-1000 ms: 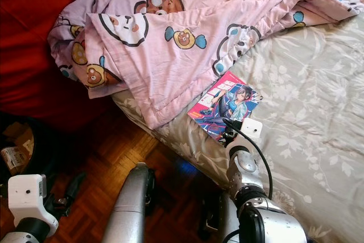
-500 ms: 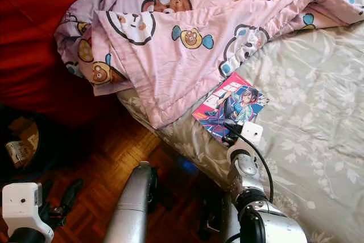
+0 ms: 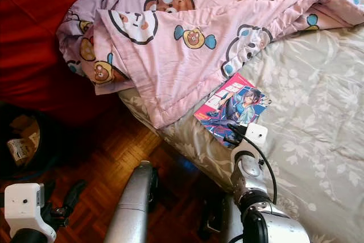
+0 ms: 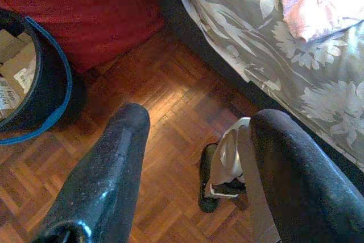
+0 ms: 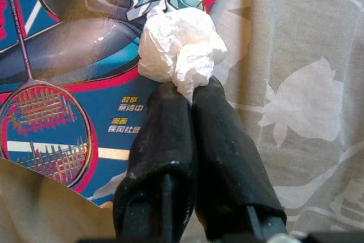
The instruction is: Clean up the room
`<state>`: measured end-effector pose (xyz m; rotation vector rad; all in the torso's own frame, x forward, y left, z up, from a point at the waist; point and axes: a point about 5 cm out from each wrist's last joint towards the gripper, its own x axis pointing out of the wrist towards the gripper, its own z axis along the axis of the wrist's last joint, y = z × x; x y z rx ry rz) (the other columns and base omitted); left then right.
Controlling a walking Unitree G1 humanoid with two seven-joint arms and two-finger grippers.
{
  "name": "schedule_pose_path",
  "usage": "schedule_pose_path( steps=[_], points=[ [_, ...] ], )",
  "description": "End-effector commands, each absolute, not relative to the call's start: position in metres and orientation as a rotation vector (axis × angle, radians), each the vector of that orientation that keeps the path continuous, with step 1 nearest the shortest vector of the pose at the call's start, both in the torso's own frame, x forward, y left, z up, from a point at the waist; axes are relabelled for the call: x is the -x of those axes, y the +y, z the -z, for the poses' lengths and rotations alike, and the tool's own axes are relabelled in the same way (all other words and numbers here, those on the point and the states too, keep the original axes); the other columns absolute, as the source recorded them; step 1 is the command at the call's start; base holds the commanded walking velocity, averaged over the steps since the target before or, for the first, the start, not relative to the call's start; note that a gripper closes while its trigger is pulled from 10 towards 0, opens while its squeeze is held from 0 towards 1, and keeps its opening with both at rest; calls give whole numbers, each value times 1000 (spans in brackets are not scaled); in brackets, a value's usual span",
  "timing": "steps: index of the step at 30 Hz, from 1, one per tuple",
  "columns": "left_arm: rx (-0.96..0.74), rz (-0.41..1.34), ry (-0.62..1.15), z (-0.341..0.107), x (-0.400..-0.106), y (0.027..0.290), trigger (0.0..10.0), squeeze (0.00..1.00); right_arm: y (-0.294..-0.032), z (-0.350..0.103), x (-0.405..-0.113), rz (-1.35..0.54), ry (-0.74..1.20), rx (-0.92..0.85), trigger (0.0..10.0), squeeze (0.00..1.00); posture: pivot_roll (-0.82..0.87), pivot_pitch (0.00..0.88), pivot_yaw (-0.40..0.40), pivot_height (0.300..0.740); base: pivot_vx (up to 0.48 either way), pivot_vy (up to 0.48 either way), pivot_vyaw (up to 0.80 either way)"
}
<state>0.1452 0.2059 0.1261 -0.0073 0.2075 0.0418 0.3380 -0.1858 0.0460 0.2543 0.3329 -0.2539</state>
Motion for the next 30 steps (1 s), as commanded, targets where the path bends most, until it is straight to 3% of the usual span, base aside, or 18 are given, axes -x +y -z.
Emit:
schedule_pose_path(
  steps=[1, 15, 25, 30],
  points=[
    [6, -68, 260, -117, -141, 210, 10000, 0, -188, -28, -324, 265, 391, -251, 0, 0, 383, 624, 92, 655, 0, 0, 0],
    [8, -72, 197, -102, -180, 217, 10000, 0, -231, -40, -313, 345, 190, -273, 0, 0, 279, 483, 39, 655, 0, 0, 0],
    [14, -62, 184, -95, -190, 214, 10000, 0, -224, -27, -301, 303, 210, -292, 0, 0, 266, 453, 38, 655, 0, 0, 0],
    [5, -70, 154, -98, -197, 219, 10000, 0, -214, -75, -333, 221, -3, -389, 0, 0, 272, 429, 33, 655, 0, 0, 0]
  ],
)
